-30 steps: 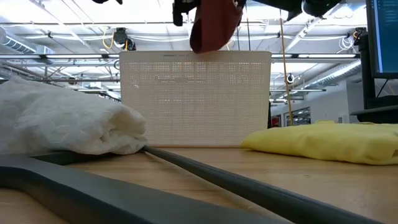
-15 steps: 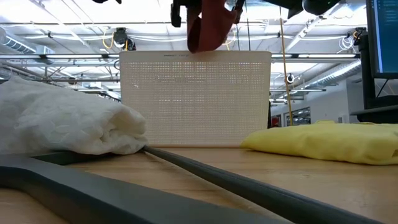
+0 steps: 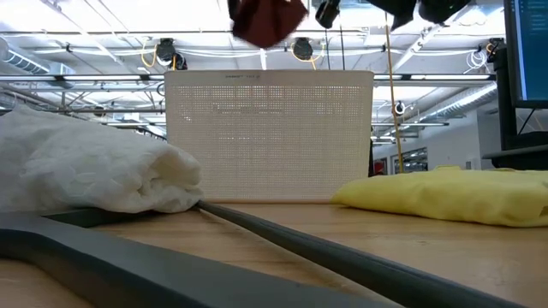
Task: Pick & Place Cloths
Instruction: Put the red underwear into the black wire basket
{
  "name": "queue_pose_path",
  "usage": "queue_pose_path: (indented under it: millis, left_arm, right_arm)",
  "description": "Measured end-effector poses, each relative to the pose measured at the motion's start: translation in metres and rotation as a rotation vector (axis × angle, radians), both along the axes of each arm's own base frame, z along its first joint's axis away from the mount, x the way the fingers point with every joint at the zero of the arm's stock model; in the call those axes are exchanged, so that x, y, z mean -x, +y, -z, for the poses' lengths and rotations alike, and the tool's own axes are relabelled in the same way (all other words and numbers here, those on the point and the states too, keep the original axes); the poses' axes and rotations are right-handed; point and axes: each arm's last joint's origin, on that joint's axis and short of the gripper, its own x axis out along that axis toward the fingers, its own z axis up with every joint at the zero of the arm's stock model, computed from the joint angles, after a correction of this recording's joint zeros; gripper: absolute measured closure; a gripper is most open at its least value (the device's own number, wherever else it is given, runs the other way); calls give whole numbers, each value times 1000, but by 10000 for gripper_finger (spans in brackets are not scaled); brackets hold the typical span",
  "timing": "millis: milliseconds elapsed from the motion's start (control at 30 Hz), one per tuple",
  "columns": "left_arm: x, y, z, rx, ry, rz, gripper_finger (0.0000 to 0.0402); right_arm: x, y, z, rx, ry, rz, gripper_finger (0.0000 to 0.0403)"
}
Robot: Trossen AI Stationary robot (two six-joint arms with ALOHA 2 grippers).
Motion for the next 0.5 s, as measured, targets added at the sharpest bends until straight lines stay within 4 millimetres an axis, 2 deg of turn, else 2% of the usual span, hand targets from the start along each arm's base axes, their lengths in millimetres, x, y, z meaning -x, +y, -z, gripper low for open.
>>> queue_pose_path:
  millis: [267, 500]
  left_arm:
    - [41, -3, -38, -144, -55, -154, 401]
    - [81, 0, -61, -222, -5, -437, 401]
  right_arm:
    - [9, -6, -3, 29, 7, -66, 239]
    - [15, -13, -7, 51, -9, -59, 239]
